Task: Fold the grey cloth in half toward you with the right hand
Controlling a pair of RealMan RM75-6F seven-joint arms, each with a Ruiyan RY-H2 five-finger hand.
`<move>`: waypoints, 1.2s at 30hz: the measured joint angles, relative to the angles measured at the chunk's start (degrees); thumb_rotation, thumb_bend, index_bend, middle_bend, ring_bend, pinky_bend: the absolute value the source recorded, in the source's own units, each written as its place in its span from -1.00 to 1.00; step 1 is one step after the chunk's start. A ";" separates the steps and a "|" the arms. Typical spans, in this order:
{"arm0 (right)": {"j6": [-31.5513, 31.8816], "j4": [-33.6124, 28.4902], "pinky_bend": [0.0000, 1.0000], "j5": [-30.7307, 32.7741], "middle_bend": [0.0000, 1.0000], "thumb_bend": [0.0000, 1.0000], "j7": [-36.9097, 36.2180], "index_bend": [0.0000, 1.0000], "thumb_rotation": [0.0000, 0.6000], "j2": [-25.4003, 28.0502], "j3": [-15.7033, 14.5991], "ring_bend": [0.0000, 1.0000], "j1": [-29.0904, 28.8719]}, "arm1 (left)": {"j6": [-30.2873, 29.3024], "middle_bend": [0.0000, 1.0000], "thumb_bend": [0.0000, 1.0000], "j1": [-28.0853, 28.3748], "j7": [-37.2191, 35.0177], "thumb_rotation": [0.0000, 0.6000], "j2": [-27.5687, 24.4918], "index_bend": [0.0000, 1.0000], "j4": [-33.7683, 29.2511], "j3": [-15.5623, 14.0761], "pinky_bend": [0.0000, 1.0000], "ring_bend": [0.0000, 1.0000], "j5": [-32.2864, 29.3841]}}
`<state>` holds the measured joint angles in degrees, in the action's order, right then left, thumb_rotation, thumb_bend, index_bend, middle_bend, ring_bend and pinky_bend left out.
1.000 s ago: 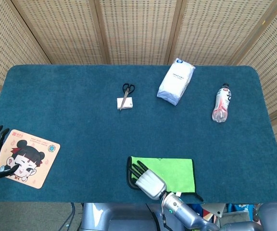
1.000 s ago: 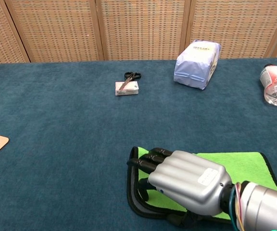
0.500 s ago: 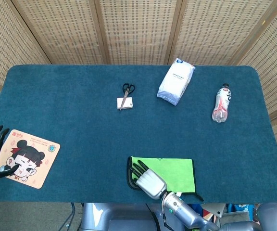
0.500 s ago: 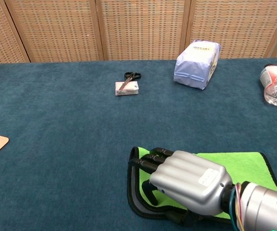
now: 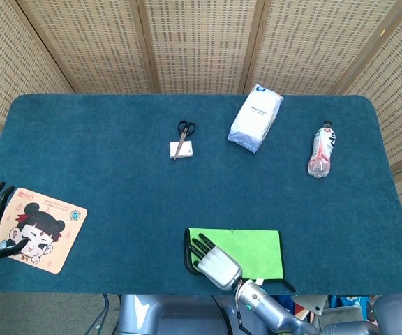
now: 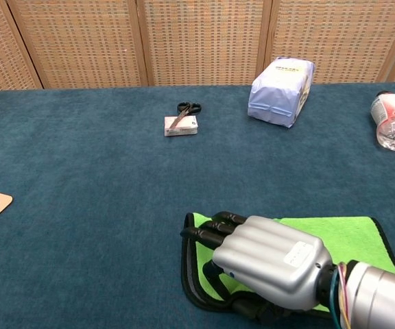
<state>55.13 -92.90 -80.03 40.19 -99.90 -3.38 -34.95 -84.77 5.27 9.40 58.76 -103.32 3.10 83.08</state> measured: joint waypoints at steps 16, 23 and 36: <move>-0.49 0.50 -1.00 -3.15 -1.00 0.03 -3.64 0.07 1.00 0.14 -0.53 -1.00 -0.41 | 0.01 -1.00 -0.71 0.00 -0.04 1.00 -0.04 -1.00 -0.02 0.01 -1.00 -1.00 -0.08; -0.50 0.17 -1.00 -3.25 -1.00 0.03 -3.81 0.07 1.00 0.45 -0.38 -1.00 -0.38 | 0.05 -1.00 -0.71 0.03 -0.14 1.00 -0.08 -1.00 -0.01 0.05 -1.00 -1.00 -0.15; -0.84 -0.78 -1.00 -4.15 -1.00 -0.89 -3.68 -0.87 1.00 1.15 -1.02 -1.00 -0.38 | -0.04 -1.00 -0.71 -0.02 -0.17 1.00 -0.16 -1.00 -0.12 0.06 -1.00 -1.00 -0.20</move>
<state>54.29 -93.68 -84.18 36.51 -98.74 -4.40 -35.33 -84.81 5.25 9.23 58.59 -103.44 3.16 82.88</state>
